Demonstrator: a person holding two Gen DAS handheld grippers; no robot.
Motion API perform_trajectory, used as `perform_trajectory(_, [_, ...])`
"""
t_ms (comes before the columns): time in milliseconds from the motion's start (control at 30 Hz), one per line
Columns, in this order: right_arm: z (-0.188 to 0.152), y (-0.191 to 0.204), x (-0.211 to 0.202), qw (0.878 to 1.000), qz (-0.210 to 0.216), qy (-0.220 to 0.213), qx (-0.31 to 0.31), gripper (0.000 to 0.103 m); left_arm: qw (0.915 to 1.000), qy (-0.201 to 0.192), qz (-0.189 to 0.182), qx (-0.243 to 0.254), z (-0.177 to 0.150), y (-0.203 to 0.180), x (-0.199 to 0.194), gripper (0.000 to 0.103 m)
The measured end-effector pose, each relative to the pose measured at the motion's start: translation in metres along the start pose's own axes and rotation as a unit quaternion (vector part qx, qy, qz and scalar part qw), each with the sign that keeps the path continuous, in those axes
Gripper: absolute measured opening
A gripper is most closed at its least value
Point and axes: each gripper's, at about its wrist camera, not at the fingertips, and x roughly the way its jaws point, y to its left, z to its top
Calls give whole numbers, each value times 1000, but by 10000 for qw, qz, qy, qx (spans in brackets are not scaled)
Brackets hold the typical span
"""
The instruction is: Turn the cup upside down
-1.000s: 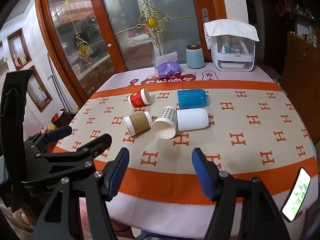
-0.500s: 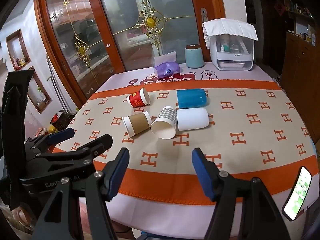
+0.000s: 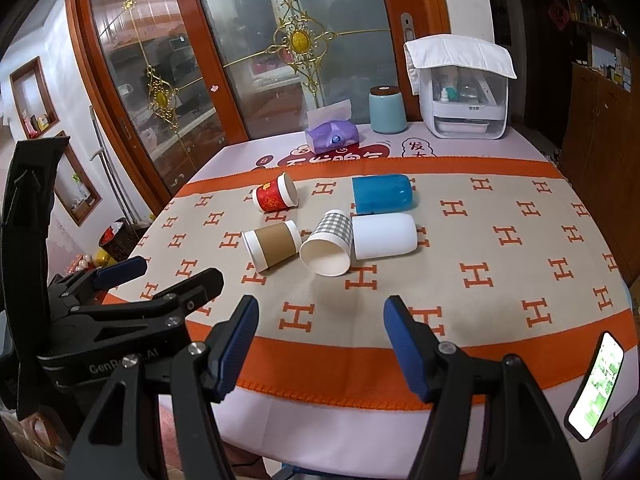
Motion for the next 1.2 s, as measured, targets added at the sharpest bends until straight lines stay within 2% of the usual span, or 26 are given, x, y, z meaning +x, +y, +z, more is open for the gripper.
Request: perform_trajectory(1200, [-1,-1,3,10000,17,22,8,65,9999,141,-9,-87,-4,4,5,100])
